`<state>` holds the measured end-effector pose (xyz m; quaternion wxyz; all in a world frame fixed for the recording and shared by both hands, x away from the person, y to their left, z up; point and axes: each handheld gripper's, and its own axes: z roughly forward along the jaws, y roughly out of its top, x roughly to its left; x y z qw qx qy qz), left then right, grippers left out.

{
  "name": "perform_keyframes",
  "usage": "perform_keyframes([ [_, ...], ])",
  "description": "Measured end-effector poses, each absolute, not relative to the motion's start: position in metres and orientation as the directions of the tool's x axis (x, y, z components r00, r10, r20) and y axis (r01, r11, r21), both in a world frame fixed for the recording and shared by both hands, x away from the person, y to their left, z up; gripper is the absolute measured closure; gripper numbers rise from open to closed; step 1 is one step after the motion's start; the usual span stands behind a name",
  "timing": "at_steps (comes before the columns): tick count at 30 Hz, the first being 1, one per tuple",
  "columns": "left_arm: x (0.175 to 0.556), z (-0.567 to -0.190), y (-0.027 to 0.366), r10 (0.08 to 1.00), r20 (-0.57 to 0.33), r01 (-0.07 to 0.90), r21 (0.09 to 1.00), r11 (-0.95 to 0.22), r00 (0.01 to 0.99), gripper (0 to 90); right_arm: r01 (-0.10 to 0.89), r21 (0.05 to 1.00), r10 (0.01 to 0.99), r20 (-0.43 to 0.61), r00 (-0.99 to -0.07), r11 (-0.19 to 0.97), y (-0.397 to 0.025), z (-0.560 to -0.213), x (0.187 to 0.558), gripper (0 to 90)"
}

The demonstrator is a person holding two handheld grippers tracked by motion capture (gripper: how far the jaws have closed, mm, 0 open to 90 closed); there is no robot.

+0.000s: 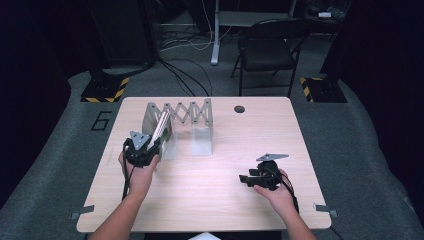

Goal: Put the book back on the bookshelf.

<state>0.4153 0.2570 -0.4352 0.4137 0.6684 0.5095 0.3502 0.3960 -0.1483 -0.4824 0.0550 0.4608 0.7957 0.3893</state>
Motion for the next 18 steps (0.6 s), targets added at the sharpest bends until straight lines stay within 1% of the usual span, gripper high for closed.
perform_keyframes([
  [3,0.411,-0.433,0.256,0.97,0.04,0.386,0.913,-0.133,0.24,64.9,0.692,0.668,0.774,0.274,-0.571,0.274,-0.146,-0.483,0.397,44.8],
  [4,0.408,-0.431,0.256,0.967,0.05,0.388,0.91,-0.147,0.249,64.8,0.693,0.666,0.772,0.276,-0.573,0.276,-0.144,-0.482,0.397,44.8],
  [13,0.393,-0.426,0.26,0.966,0.028,0.373,0.919,-0.126,0.256,63.1,0.68,0.673,0.752,0.278,-0.598,0.291,-0.135,-0.481,0.404,44.8],
  [17,0.383,-0.422,0.266,0.966,0.021,0.366,0.923,-0.118,0.256,61.9,0.658,0.679,0.728,0.264,-0.633,0.325,-0.125,-0.483,0.411,44.8],
  [18,0.381,-0.422,0.266,0.967,0.021,0.365,0.924,-0.117,0.255,61.9,0.67,0.668,0.727,0.277,-0.628,0.324,-0.122,-0.483,0.412,44.8],
])
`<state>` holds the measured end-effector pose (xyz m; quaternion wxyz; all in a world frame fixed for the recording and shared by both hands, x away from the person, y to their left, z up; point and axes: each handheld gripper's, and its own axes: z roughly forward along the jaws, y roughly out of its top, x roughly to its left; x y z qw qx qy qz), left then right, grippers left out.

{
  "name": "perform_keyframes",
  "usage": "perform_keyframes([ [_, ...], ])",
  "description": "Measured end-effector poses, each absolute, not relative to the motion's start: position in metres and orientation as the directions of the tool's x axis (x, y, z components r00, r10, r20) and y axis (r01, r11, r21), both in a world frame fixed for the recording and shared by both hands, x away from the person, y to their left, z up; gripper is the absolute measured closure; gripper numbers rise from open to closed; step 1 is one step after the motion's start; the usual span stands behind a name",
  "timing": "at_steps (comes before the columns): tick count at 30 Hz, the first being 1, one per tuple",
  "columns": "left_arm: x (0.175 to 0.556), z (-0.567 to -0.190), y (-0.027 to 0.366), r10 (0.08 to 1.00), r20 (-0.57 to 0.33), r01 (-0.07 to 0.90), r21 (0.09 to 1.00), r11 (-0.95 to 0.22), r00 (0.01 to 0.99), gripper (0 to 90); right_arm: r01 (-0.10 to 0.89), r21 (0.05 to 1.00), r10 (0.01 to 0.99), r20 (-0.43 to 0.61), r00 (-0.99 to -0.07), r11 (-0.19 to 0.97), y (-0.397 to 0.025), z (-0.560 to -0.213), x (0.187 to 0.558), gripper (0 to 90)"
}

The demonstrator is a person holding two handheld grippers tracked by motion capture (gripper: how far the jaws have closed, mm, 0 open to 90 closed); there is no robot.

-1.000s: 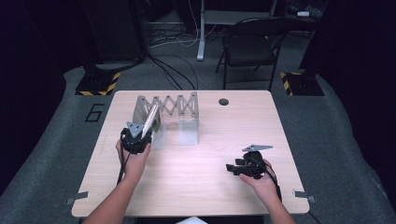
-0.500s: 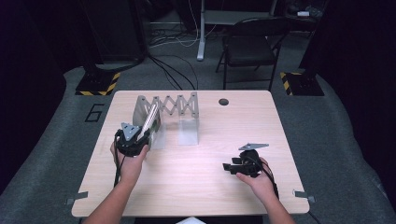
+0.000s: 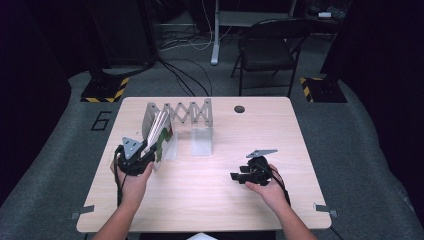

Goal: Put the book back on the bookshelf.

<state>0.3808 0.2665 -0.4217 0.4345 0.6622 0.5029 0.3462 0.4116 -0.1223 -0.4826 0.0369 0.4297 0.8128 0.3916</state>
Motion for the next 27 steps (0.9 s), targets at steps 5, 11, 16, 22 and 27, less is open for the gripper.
perform_keyframes([
  [5,0.372,-0.421,0.27,0.968,0.024,0.366,0.923,-0.116,0.248,61.6,0.655,0.675,0.711,0.272,-0.649,0.34,-0.115,-0.483,0.417,44.8],
  [11,0.361,-0.422,0.274,0.966,0.017,0.377,0.919,-0.116,0.257,59.8,0.647,0.667,0.684,0.276,-0.675,0.369,-0.101,-0.483,0.424,44.8],
  [16,0.355,-0.423,0.275,0.962,-0.008,0.382,0.918,-0.101,0.274,56.5,0.633,0.671,0.668,0.27,-0.693,0.385,-0.095,-0.483,0.428,44.8],
  [22,0.345,-0.418,0.265,0.942,-0.014,0.377,0.919,-0.12,0.334,52.0,0.631,0.668,0.66,0.272,-0.7,0.394,-0.09,-0.484,0.429,44.8],
  [27,0.344,-0.417,0.25,0.919,-0.011,0.378,0.913,-0.152,0.395,49.8,0.634,0.669,0.664,0.273,-0.696,0.389,-0.092,-0.484,0.428,44.7],
])
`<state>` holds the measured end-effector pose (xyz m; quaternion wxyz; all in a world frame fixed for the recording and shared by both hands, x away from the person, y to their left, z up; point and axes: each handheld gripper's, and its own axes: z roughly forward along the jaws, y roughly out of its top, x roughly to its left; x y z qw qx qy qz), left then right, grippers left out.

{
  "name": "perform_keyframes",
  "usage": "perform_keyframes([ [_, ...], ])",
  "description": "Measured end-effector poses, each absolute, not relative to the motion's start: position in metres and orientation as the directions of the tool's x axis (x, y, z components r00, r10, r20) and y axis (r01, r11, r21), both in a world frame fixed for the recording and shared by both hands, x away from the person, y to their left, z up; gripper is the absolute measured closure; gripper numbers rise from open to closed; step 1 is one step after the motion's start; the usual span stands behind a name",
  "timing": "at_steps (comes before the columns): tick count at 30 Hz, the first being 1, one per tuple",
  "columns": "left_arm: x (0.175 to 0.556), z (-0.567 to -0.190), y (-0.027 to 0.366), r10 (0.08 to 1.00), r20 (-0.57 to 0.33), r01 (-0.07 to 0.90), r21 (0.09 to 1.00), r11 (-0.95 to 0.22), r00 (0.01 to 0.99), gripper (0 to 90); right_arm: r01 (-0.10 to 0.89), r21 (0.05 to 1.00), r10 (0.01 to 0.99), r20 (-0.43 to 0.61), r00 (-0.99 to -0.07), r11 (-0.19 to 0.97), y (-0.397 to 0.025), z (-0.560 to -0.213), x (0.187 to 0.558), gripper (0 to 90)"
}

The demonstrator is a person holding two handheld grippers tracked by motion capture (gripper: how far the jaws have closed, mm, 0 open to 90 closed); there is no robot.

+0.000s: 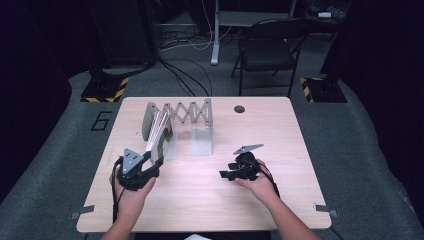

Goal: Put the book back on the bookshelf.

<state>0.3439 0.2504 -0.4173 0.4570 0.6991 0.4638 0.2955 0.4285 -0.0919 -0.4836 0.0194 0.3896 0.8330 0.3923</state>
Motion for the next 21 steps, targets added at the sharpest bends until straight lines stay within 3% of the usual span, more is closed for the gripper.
perform_keyframes([
  [21,0.371,-0.455,0.2,0.801,0.017,0.405,0.856,-0.321,0.598,46.8,0.68,0.665,0.744,0.277,-0.609,0.309,-0.131,-0.484,0.41,44.5],
])
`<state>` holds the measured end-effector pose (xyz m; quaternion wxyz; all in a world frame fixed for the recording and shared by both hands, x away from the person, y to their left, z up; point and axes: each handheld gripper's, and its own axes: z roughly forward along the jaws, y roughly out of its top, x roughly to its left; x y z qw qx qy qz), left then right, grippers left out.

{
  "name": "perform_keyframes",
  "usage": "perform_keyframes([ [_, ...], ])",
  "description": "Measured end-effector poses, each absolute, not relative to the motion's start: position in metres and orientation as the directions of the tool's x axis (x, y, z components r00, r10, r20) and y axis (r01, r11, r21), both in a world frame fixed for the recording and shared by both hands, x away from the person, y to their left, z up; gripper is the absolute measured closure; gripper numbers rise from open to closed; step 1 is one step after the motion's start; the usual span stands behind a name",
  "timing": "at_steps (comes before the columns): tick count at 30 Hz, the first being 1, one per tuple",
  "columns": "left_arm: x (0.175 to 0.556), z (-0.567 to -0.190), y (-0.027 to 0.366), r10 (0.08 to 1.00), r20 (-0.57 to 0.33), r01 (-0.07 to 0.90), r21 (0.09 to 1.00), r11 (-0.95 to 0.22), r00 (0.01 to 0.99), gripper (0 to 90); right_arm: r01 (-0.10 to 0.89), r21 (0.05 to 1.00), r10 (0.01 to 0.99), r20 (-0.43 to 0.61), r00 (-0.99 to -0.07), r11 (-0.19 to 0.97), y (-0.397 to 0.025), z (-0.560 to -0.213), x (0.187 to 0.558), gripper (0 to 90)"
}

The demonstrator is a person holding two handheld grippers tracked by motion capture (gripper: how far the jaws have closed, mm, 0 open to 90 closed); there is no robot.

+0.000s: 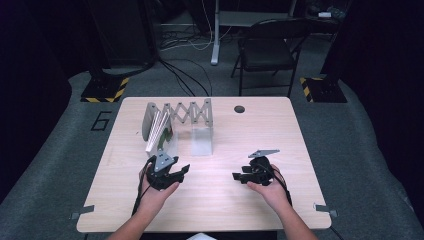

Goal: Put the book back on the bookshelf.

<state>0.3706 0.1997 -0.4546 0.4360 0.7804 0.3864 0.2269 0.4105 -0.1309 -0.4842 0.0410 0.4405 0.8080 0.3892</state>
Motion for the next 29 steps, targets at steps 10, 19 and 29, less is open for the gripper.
perform_keyframes([
  [10,0.37,-0.482,0.183,0.741,0.049,0.395,0.821,-0.412,0.67,46.5,0.687,0.662,0.753,0.278,-0.596,0.299,-0.136,-0.485,0.408,44.5],
  [19,0.364,-0.496,0.18,0.724,0.066,0.396,0.801,-0.448,0.686,46.0,0.652,0.669,0.727,0.24,-0.644,0.357,-0.124,-0.49,0.413,44.5],
  [29,0.357,-0.501,0.183,0.722,0.053,0.419,0.783,-0.459,0.69,46.0,0.645,0.674,0.72,0.24,-0.651,0.359,-0.119,-0.49,0.421,44.3],
])
